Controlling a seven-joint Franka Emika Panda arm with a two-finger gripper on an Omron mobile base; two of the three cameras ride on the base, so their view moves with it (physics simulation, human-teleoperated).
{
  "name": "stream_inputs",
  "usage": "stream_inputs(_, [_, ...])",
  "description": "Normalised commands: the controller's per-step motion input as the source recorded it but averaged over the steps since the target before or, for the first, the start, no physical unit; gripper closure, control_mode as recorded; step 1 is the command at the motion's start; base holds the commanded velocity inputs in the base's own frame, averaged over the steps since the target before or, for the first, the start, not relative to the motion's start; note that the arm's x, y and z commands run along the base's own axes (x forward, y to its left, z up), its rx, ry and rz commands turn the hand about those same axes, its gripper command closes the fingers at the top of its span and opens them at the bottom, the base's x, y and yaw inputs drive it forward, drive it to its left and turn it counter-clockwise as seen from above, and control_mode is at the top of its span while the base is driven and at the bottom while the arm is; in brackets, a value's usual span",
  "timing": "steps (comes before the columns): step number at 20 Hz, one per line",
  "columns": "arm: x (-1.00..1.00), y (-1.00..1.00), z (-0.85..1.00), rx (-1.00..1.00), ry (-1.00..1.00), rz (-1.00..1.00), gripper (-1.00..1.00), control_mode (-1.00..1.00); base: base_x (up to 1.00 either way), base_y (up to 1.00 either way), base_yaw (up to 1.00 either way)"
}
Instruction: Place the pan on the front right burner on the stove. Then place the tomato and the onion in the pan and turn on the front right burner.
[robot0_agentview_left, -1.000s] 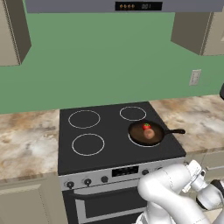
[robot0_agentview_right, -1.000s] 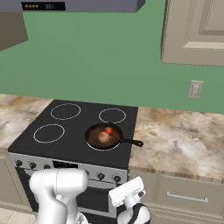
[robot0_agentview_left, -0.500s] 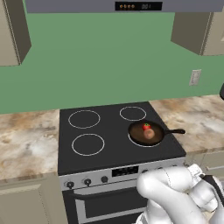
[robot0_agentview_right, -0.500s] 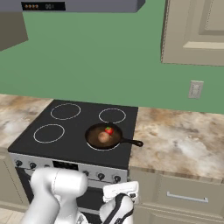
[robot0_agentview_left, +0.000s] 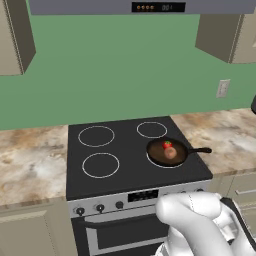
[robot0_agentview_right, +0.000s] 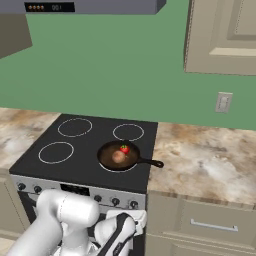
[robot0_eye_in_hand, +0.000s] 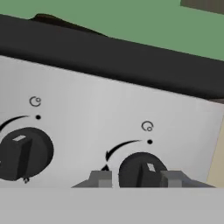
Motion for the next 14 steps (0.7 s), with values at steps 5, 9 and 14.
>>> stream_inputs(5, [0.30,0.26,-0.17,-0.07,-0.07,0.02,1.00,-1.00,0.00,0.00,0.00])
stream_inputs(9, [0.29,0.28,-0.08,-0.22,-0.16,0.09,1.00,-1.00,0.00,0.00,0.00])
stream_inputs(14, [0.24,0.29,0.00,-0.46,-0.20,0.10,1.00,-1.00,0.00,0.00,0.00])
